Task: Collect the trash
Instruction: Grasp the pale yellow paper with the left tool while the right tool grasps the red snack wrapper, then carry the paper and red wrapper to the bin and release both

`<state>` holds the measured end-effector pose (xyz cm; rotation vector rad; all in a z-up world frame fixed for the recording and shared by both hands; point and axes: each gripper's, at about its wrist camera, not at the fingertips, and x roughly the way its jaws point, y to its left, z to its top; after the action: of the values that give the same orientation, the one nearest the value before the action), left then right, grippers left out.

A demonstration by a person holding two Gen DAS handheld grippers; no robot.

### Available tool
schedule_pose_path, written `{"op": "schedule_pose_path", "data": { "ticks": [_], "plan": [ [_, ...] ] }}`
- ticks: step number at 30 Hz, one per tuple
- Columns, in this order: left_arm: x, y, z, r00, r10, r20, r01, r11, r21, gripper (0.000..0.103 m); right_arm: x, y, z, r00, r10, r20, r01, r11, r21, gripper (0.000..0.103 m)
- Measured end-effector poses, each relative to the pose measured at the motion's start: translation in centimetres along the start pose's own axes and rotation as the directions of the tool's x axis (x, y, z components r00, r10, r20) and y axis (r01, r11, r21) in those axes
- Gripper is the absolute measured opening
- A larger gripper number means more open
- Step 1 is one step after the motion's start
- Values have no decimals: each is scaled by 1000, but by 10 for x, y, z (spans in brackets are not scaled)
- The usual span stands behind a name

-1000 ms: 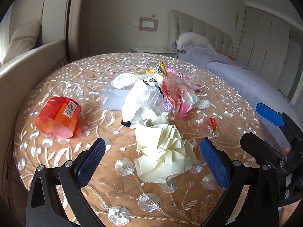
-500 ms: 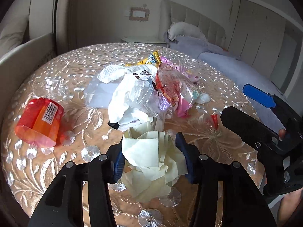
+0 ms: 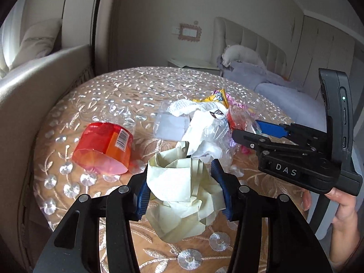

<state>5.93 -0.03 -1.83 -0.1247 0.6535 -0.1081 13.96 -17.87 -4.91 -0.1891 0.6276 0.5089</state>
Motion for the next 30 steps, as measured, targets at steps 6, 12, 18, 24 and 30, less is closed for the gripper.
{"op": "schedule_pose_path", "data": {
  "ticks": [6, 12, 18, 24, 30],
  "plan": [
    [-10, 1, -4, 1000, -5, 17, 5, 1000, -6, 49, -20, -5, -5, 999, -9, 50, 8, 999, 38, 7],
    [-23, -8, -7, 999, -34, 41, 34, 999, 3, 49, -74, -15, -13, 990, 15, 138, -26, 996, 81, 7],
    [-37, -38, -16, 995, -89, 53, 87, 995, 52, 49, -131, -30, -32, 979, 24, 200, -51, 990, 130, 7],
    [-44, -80, -31, 983, -180, 35, 176, 978, 110, 49, -178, -43, -63, 976, -39, 214, 1, 985, 175, 7],
    [-50, -127, -52, 964, -264, 3, 260, 949, 178, 49, -225, -58, -96, 965, -121, 235, 64, 969, 237, 7]
  ]
}}
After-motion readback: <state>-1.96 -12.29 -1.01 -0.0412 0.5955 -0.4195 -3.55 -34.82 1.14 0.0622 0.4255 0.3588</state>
